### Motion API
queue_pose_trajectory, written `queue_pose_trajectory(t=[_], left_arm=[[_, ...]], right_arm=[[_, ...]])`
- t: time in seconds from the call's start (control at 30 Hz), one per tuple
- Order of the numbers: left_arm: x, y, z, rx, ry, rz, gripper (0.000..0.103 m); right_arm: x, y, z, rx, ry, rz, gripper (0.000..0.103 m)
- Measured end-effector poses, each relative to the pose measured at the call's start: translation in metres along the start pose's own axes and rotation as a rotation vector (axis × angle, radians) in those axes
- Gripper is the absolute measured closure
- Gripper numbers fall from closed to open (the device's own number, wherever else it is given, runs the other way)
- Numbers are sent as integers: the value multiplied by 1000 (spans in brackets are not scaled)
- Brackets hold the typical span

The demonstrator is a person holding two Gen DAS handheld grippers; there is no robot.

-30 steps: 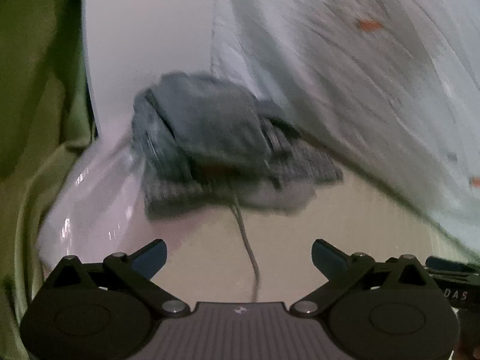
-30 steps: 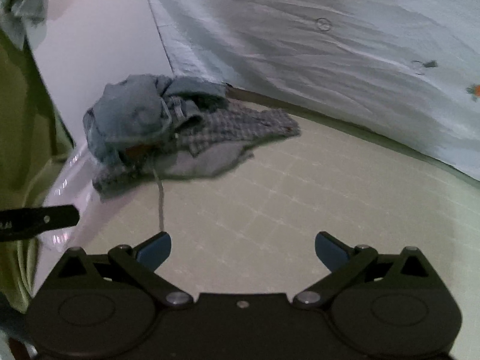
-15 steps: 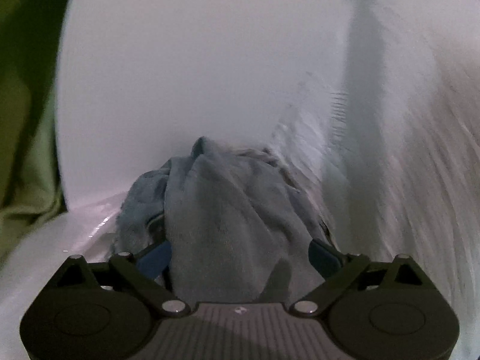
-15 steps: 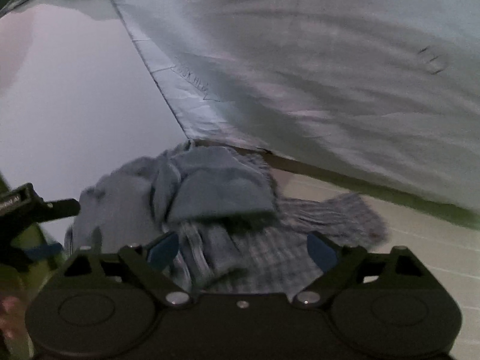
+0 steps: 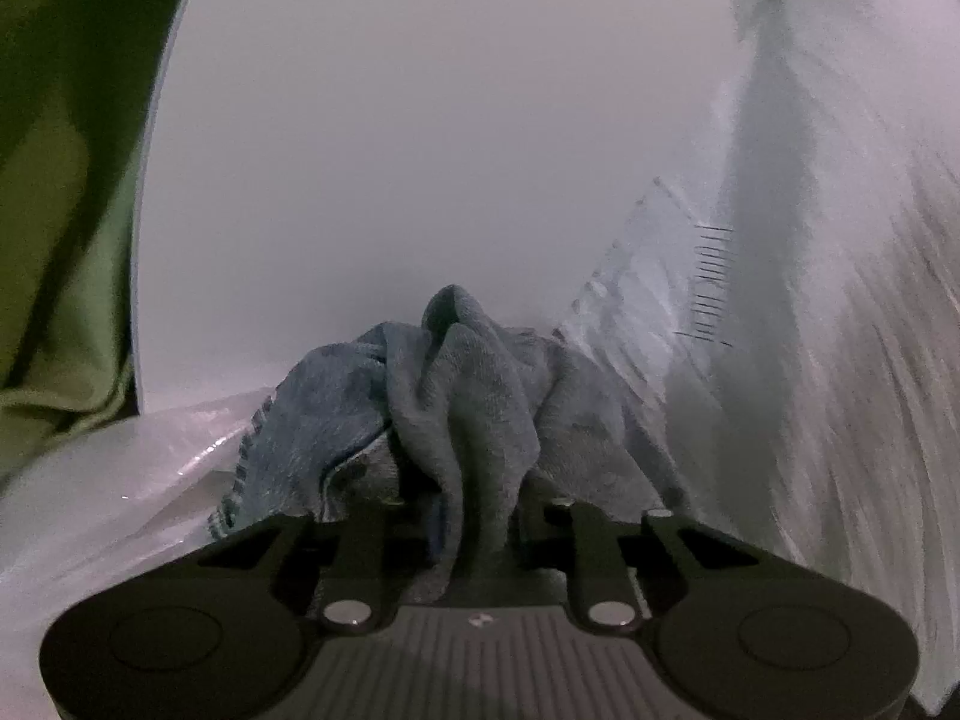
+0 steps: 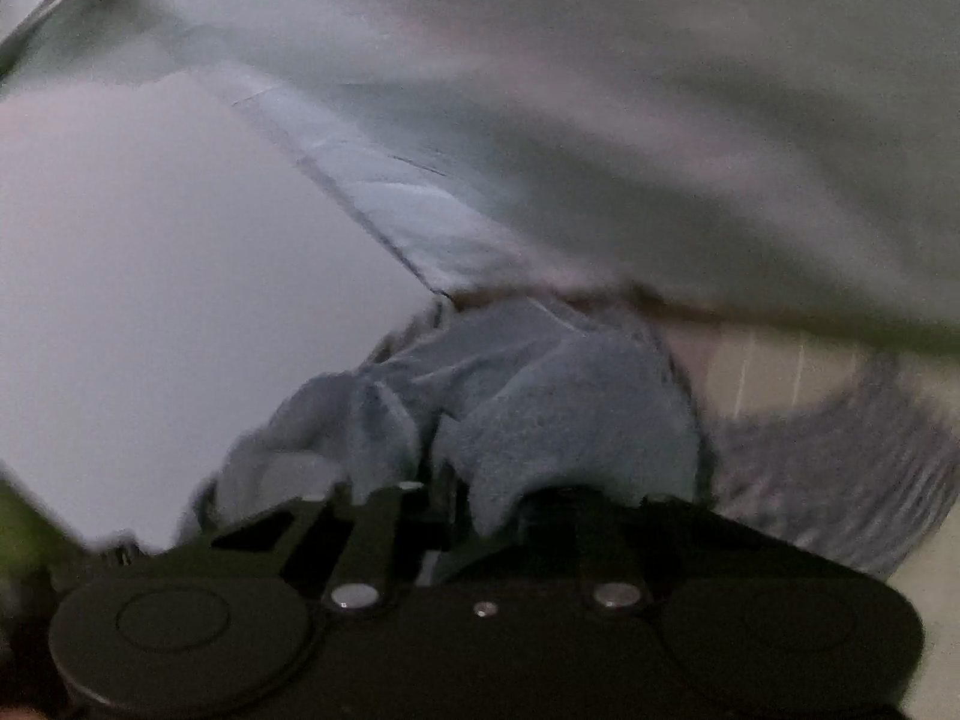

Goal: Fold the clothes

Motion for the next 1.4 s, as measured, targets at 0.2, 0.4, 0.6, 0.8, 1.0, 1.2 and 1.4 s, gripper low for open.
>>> queue_pose_trajectory(t=[0.2, 0.4, 0.6, 0.8, 1.0, 1.2, 1.4], left_arm=[[-44, -18, -75, -74, -92, 127, 85], [-98, -76, -143, -19, -215, 259, 88], [-135, -206, -169, 243, -313, 308, 89], [-156, -328, -199, 551, -348, 355, 81], [-147, -332, -216, 453, -204, 326, 45], [-115, -316, -205, 404, -69, 219, 33], [-89, -310, -186, 417, 30, 153, 32]], right_arm=[[-5, 10, -121, -263, -49, -78, 91], [-85, 10, -282, -511, -207, 7, 91], [-228, -48, -436, -609, -586, 146, 91], [-371, -158, -529, -422, -925, 325, 90], [-441, -250, -547, -112, -975, 520, 60], [-428, -259, -556, -147, -935, 457, 37], [-432, -247, -518, -127, -881, 479, 20]])
Point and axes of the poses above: each gripper's, at about its wrist camera, not at the fingertips, and z roughly the way its jaws point, x to its left, y to its top, the point moved 7 cm from there along z, roughly the way its jaws point, and after that the axes turned 9 degrees about -y, right-handed, at the moved point
